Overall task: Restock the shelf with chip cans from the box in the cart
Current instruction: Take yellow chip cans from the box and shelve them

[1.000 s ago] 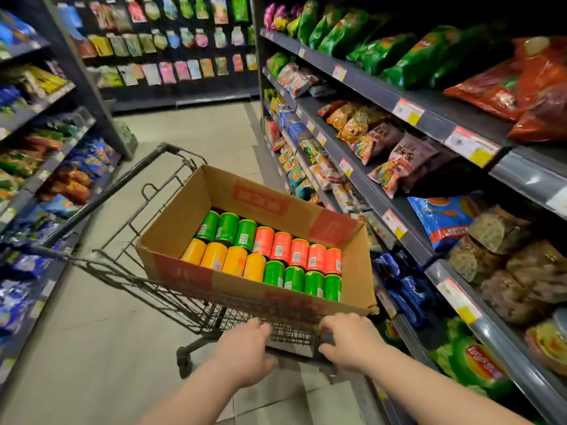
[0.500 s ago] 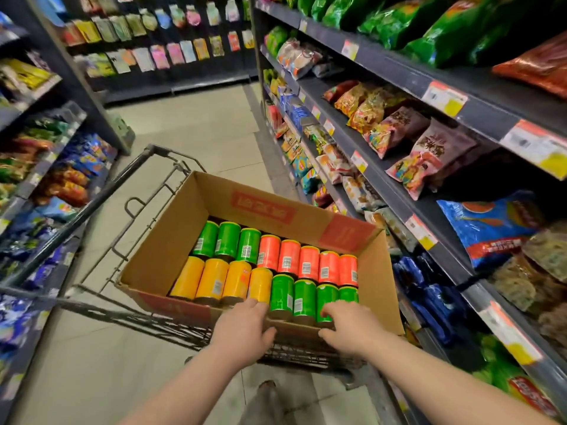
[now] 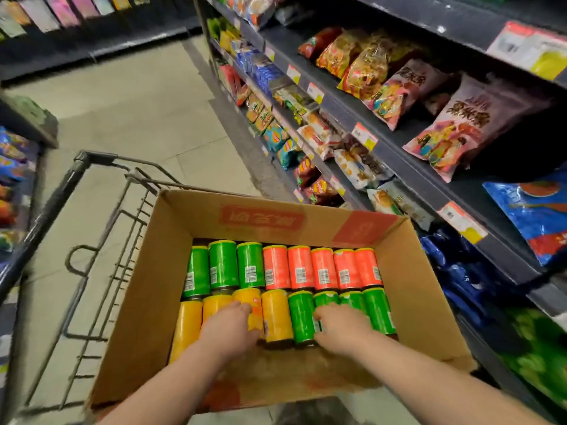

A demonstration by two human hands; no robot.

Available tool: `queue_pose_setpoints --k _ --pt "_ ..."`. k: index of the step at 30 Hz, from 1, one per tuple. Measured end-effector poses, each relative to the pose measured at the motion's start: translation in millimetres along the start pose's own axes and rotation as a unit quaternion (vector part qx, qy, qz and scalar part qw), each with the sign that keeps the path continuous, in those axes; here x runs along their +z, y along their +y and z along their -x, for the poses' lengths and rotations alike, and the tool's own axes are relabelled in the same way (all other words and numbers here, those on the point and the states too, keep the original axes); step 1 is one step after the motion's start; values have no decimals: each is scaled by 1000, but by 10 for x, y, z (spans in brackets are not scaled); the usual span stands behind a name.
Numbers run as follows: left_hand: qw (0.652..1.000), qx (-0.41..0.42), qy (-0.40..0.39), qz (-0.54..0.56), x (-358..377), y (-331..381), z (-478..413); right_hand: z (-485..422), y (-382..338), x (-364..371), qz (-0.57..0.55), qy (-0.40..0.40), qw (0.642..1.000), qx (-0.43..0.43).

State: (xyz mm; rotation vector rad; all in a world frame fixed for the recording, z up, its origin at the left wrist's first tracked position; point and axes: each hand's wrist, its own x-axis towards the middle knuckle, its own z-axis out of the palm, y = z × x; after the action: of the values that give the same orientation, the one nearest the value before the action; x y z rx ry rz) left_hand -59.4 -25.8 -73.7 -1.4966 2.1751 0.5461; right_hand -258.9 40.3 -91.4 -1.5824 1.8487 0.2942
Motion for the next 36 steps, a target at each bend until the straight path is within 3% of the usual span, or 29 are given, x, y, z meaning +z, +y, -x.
queue_pose_setpoints --k 9,19,36 --pt "997 18 -73 -7 107 -202 -610 -704 -275 298 -42 -52 997 45" --pt "997 14 -48 61 224 -302 -976 -1294 -462 436 -128 -10 991 35" --pt "998 -29 -55 -3 257 -187 -1187 -1368 -455 565 -211 -7 977 35"
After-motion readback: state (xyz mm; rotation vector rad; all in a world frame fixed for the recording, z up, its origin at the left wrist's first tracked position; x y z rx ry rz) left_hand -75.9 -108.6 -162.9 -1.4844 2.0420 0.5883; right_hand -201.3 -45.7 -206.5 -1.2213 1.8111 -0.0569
